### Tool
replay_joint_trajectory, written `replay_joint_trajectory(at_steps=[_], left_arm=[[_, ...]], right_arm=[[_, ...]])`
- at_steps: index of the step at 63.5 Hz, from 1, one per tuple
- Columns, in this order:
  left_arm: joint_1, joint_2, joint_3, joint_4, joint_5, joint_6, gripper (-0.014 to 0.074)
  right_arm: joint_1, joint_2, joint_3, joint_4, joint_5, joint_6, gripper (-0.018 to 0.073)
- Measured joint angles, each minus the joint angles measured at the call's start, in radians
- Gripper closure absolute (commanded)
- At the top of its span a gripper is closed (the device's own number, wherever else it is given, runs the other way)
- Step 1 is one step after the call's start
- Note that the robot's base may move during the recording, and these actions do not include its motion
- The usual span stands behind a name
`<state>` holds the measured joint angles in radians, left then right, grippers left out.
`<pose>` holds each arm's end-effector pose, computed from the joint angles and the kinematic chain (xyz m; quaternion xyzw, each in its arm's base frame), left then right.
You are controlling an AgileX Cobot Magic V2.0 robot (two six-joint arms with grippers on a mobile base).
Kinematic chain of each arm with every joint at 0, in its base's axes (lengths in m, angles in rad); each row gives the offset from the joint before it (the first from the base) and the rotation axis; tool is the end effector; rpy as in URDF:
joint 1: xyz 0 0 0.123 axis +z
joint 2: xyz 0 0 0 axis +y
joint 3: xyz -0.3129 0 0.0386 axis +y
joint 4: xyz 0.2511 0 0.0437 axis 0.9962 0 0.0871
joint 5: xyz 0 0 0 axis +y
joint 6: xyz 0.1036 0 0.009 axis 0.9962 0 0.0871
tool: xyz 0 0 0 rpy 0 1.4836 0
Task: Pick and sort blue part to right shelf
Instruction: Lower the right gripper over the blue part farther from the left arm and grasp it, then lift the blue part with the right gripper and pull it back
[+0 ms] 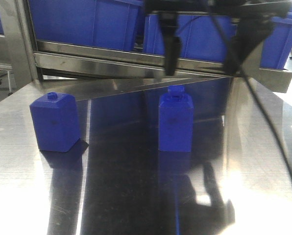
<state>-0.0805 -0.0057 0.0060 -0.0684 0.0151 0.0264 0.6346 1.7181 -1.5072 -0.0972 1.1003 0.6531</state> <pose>0.0416 -0.0035 0.2108 0.0135 0.6811 -0.0452 0.7306 0.3066 0.2146 0.3196 -0.0051 0.9839 0.0663 0.1657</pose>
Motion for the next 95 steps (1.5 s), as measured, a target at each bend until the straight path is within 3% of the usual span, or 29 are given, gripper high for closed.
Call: replay_joint_trajectory(at_steps=[42,60,75,85,95], left_arm=[[0.000,0.000,0.000,0.000,0.000,0.000,0.0473],[0.000,0.000,0.000,0.000,0.000,0.000,0.0473],[0.000,0.000,0.000,0.000,0.000,0.000,0.0473],[0.000,0.000,0.000,0.000,0.000,0.000,0.0473],[0.000,0.000,0.000,0.000,0.000,0.000,0.0473]], right_arm=[[0.017,0.203,-0.028,0.027,-0.002,0.103,-0.0050],[0.023,0.229,-0.028,0.039,-0.003,0.103,0.0139],[0.023,0.204,-0.028,0.040,-0.003,0.103,0.0141],[0.018,0.104,-0.005,0.038,-0.001,0.034,0.0141],[-0.028,-0.022,0.102,0.036,-0.009,-0.106,0.0141]])
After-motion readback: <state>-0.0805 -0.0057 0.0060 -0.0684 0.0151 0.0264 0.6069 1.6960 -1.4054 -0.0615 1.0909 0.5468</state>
